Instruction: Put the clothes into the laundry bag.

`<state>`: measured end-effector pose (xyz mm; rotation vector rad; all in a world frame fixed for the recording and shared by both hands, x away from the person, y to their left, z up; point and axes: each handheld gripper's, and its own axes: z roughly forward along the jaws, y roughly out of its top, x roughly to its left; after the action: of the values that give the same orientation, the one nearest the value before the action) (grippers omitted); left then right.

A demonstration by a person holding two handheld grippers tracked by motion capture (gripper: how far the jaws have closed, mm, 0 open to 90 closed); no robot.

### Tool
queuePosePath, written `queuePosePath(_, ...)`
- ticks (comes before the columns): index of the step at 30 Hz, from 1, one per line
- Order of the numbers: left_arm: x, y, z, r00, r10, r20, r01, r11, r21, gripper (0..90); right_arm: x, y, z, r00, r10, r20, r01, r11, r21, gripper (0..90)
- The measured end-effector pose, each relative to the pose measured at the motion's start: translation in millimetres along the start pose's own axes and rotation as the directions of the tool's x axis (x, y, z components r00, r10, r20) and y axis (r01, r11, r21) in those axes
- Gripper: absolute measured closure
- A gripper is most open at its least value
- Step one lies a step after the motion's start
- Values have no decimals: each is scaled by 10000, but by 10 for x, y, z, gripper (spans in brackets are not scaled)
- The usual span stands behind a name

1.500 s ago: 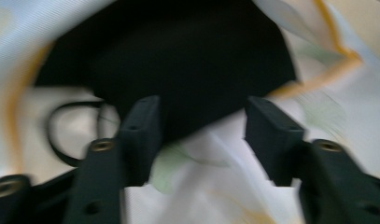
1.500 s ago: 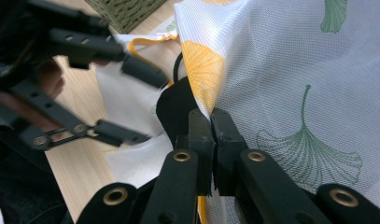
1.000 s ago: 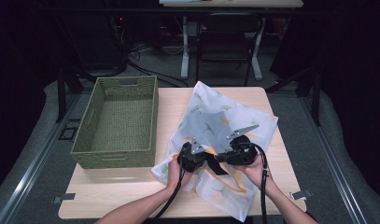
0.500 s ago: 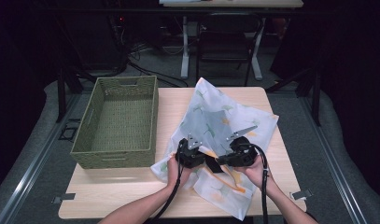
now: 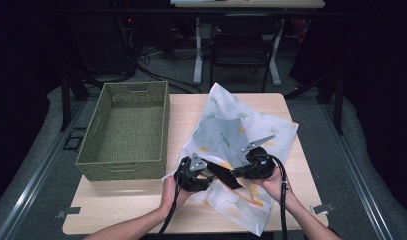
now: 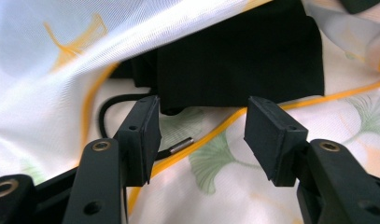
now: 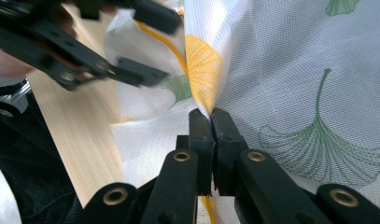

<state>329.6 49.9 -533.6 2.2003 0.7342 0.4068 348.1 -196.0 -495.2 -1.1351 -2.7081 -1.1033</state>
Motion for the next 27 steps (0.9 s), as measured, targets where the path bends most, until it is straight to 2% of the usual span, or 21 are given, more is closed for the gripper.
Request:
queuePosePath(2, 18, 57, -74, 9986, 297, -428, -308, 9993, -233, 427, 6, 4, -7, 10000, -31, 20, 31, 10000, -11, 885)
queuePosePath(3, 50, 103, -100, 9970, 300, -715, -330, 9986, -418, 424, 10, 6, -13, 10000, -46, 35, 46, 10000, -14, 885)
queuePosePath(5, 105, 179, -116, 9948, 351, -953, -390, 9984, -403, 421, 17, 8, -27, 10000, -65, 24, 65, 10000, -22, 885)
queuePosePath(8, 152, 272, -36, 9937, 652, -916, -640, 9978, 164, 443, 39, 21, -51, 9999, -107, 30, 107, 9999, -89, 885)
queuePosePath(9, 156, 302, 24, 9929, 873, -812, -826, 9948, 588, 443, 39, 21, -51, 9999, -107, 30, 107, 9999, -89, 885)
queuePosePath(10, 160, 310, 68, 9888, 1191, -901, -1114, 9900, 868, 468, 37, 21, -63, 9999, -156, 15, 156, 9998, -107, 885)
queuePosePath(11, 167, 303, 103, 9856, 1392, -956, -1304, 9870, 936, 486, 38, 21, -67, 10000, -72, -16, 71, 9999, -134, 885)
queuePosePath(12, 179, 297, 142, 9839, 1567, -863, -1467, 9829, 1115, 583, 38, 21, -70, 10000, -68, -39, 68, 9999, -121, 884)
queuePosePath(14, 206, 279, 174, 9855, 1520, -753, -1435, 9837, 1084, 732, 40, 19, -72, 9998, -158, -77, 157, 9999, -56, 884)
queuePosePath(16, 216, 262, 160, 9836, 1742, -472, -1683, 9797, 1091, 878, 48, 16, -58, 9996, -224, -148, 225, 9997, 100, 883)
queuePosePath(18, 213, 246, 120, 9804, 1942, -330, -1890, 9746, 1203, 880, 49, 16, -52, 9995, -233, -198, 236, 9995, 185, 883)
queuePosePath(20, 225, 230, 72, 9798, 1999, -39, -1978, 9720, 1268, 881, 52, 8, -23, 9990, -331, -290, 342, 9986, 395, 883)
queuePosePath(22, 224, 203, 26, 9778, 2096, -10, -2079, 9701, 1250, 882, 66, 0, 3, 9990, -314, -307, 334, 9973, 653, 882)
queuePosePath(26, 169, 115, -17, 9693, 2449, 220, -2454, 9580, 1481, 881, 85, -24, 64, 9981, -506, -354, 543, 9920, 1140, 880)
queuePosePath(27, 157, 85, -20, 9702, 2401, 319, -2422, 9584, 1511, 881, 100, -47, 93, 9981, -475, -388, 523, 9895, 1346, 879)
